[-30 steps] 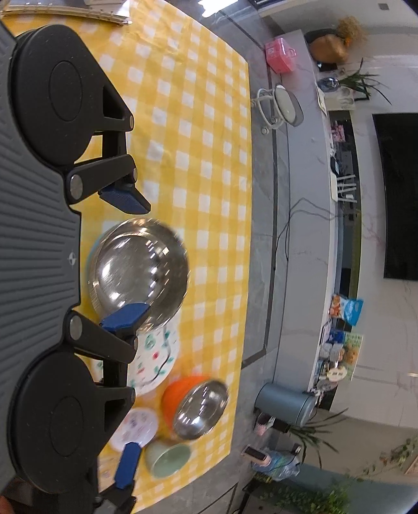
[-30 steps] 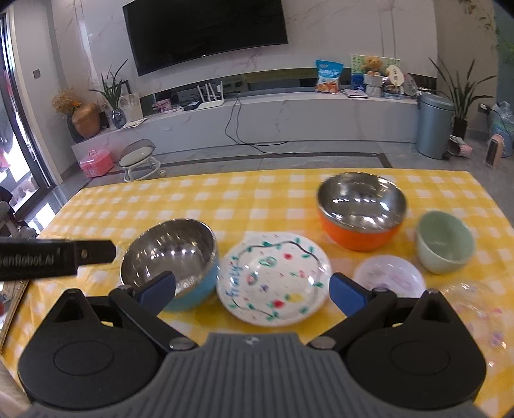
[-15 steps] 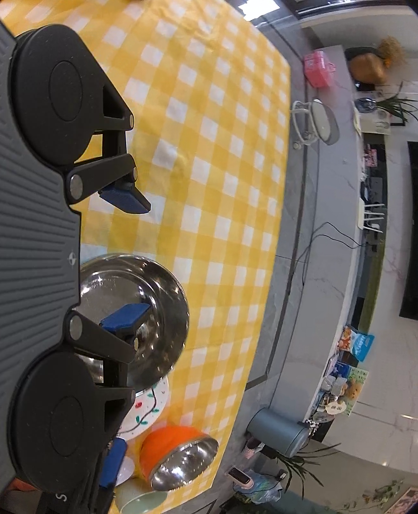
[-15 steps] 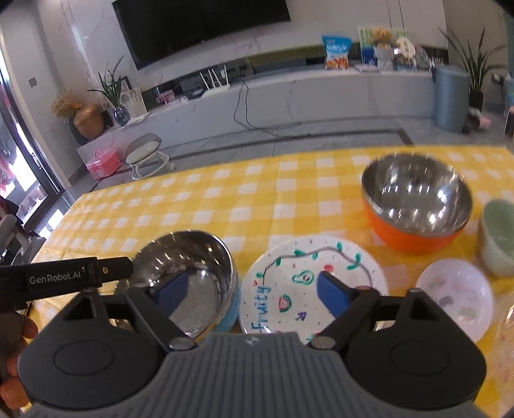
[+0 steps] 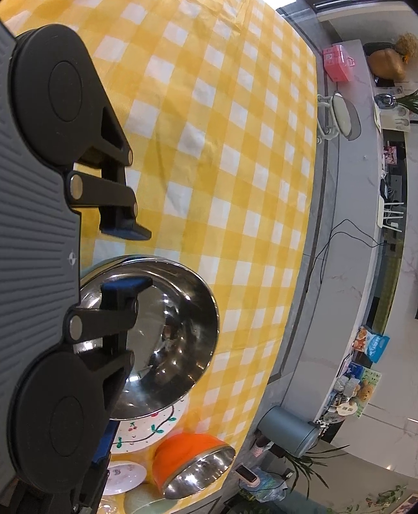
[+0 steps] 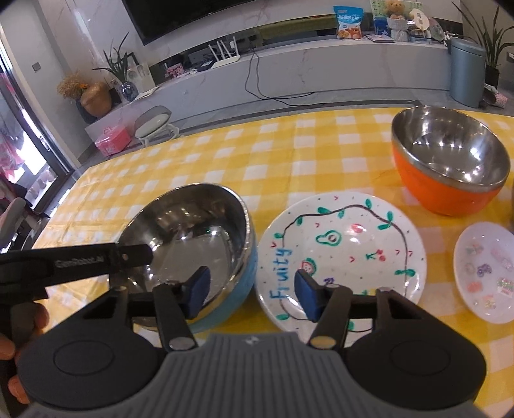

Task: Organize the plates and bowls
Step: 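Close the left gripper on the blue bowl rim and lift it, then carry the blue bowl with the left gripper over the orange bowl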

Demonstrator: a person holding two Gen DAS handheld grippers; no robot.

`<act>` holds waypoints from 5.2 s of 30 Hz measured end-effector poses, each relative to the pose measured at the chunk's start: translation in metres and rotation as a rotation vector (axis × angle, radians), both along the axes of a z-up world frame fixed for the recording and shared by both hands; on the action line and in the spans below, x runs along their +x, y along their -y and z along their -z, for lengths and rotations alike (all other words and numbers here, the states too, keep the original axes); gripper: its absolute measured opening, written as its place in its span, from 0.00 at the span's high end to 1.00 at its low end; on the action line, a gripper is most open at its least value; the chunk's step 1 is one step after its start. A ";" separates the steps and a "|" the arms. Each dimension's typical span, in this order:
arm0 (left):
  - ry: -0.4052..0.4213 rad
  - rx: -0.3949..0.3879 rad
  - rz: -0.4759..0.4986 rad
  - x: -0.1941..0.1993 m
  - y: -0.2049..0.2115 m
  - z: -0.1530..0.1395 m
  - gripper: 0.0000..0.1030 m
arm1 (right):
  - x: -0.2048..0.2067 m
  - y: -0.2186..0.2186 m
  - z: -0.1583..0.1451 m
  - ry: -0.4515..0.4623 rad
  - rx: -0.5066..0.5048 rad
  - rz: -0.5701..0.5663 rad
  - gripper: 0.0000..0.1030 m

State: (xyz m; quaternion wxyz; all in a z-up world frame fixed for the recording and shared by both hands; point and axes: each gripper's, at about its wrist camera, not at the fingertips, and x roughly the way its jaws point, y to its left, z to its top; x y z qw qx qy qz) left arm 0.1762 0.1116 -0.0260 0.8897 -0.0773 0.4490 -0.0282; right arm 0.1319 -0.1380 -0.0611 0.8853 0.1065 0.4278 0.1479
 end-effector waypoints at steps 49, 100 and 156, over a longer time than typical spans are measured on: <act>-0.167 0.007 -0.120 -0.129 0.022 -0.026 0.90 | -0.100 0.053 -0.014 -0.271 0.218 -0.102 0.85; 0.053 0.141 0.032 -0.129 0.066 -0.086 0.44 | -0.099 0.069 -0.049 -0.122 0.128 -0.084 0.41; 0.010 0.046 0.253 0.079 0.211 -0.016 0.75 | 0.061 0.206 -0.012 0.010 0.001 0.397 0.80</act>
